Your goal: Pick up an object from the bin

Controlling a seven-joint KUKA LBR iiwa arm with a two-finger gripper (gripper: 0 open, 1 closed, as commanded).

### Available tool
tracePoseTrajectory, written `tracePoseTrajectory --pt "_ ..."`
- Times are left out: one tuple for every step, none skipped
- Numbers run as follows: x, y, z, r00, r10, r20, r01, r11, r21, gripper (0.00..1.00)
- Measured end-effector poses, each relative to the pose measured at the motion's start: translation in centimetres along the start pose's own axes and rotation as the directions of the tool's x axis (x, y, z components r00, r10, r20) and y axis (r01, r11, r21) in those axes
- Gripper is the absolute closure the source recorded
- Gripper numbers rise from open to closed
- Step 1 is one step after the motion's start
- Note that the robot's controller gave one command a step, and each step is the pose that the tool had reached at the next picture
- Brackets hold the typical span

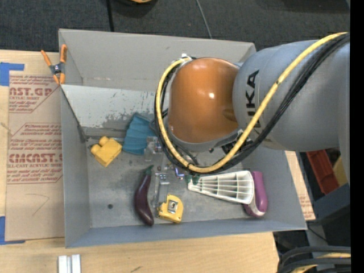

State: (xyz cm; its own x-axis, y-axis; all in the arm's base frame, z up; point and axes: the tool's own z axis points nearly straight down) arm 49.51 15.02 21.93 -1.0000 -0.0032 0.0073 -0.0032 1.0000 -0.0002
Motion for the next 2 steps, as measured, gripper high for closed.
tracePoseTrajectory --pt "-0.2 -0.1 -0.4 1.0 0.002 0.008 -0.002 1.0 -0.001 0.0" --pt "-2.1 -0.7 0.9 0.992 -0.126 0.012 0.126 0.992 -0.002 0.0"
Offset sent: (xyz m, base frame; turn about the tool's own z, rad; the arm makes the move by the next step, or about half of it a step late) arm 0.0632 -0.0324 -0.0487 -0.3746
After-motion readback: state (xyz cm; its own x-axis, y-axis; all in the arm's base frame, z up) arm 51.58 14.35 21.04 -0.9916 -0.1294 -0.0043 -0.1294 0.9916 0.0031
